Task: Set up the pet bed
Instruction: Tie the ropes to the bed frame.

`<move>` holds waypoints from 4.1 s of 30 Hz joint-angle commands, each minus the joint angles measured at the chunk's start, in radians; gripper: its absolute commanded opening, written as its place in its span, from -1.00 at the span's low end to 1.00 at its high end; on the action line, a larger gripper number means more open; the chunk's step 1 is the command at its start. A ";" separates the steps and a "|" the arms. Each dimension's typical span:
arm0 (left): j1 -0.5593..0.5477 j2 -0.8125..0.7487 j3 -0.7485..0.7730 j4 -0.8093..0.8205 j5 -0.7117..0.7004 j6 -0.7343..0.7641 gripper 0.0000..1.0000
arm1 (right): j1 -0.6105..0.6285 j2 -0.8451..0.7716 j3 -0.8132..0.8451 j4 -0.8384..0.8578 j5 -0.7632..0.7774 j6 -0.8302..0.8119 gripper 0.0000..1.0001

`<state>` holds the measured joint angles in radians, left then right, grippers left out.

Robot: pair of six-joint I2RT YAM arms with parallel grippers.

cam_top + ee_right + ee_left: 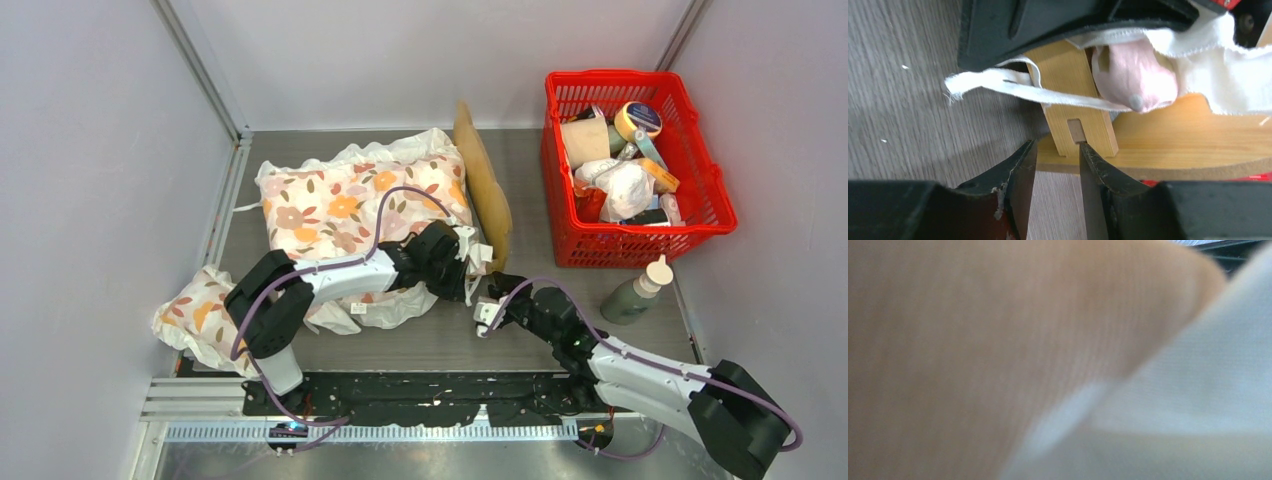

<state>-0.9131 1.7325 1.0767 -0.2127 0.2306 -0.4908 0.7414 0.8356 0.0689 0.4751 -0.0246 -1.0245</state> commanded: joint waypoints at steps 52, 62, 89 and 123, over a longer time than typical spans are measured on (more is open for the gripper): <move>0.032 0.042 0.058 0.035 0.020 -0.024 -1.00 | -0.046 0.304 0.092 0.228 -0.194 -0.172 -0.88; 0.032 -0.063 -0.020 0.097 -0.050 -0.025 -0.35 | -0.082 0.252 0.075 0.226 -0.209 -0.121 -0.90; -0.141 -0.107 -0.484 1.069 -0.341 -0.307 -0.17 | -0.094 0.237 0.089 0.211 -0.242 -0.093 -0.90; -0.217 -0.037 -0.585 1.229 -0.527 -0.476 -0.22 | -0.099 0.225 0.093 0.201 -0.253 -0.082 -0.90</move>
<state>-1.1301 1.6608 0.5003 0.8833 -0.2577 -0.9573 0.6460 1.0775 0.1272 0.6579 -0.2569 -1.1141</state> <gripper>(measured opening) 0.373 0.062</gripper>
